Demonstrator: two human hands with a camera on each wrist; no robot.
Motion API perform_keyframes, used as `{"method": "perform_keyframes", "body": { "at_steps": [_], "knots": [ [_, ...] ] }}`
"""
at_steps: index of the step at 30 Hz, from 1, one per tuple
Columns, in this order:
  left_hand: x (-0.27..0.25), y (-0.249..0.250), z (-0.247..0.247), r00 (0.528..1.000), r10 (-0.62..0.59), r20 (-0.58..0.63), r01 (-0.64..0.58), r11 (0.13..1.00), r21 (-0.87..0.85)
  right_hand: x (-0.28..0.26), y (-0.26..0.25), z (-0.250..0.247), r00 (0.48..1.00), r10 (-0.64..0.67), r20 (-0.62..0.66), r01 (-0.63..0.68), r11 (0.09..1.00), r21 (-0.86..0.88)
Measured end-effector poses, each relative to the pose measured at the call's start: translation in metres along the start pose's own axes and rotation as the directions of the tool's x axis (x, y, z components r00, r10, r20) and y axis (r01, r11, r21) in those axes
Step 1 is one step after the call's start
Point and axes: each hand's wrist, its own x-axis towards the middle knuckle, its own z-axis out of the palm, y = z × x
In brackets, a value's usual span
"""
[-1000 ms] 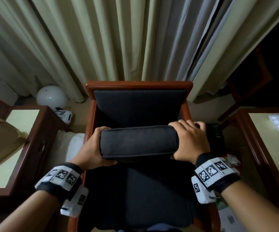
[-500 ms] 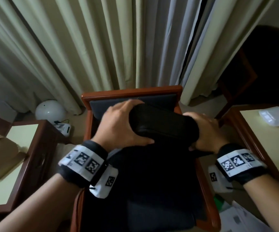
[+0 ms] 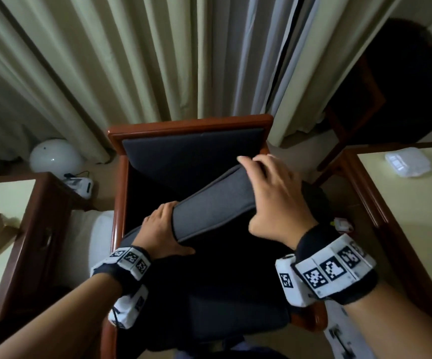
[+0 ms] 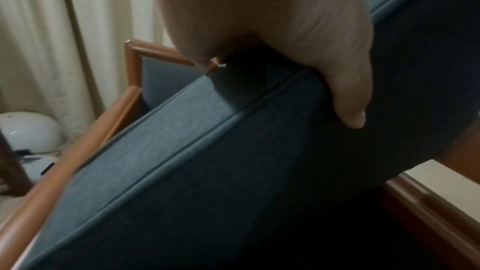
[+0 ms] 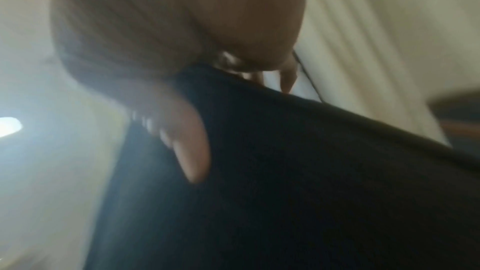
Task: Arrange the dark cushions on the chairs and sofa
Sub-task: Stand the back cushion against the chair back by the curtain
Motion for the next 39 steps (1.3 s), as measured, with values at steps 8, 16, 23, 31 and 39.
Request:
{"method": "perform_keyframes", "body": {
  "at_steps": [8,16,23,31,39],
  "knots": [
    [0.003,0.003,0.005,0.997,0.070,0.037,-0.076,0.979,0.192,0.002,-0.010,0.006,0.992,0.087,-0.097,-0.094,0.993,-0.076],
    [0.016,0.058,-0.048,0.979,0.202,-0.026,-0.184,0.933,0.310,0.018,0.052,-0.021,0.938,0.182,-0.296,-0.104,0.959,0.263],
    [0.008,0.040,-0.064,0.990,0.136,-0.046,-0.114,0.938,0.327,0.012,0.055,0.007,0.933,0.229,-0.279,-0.090,0.897,0.432],
    [-0.018,-0.015,-0.020,0.993,-0.072,-0.092,0.079,0.993,0.082,0.032,0.023,0.041,0.968,0.173,-0.183,-0.103,0.935,0.339],
    [-0.046,-0.079,-0.005,0.968,-0.236,-0.087,0.225,0.967,-0.123,0.001,0.041,0.051,0.970,0.090,-0.228,0.085,0.748,0.659]
  ]
}}
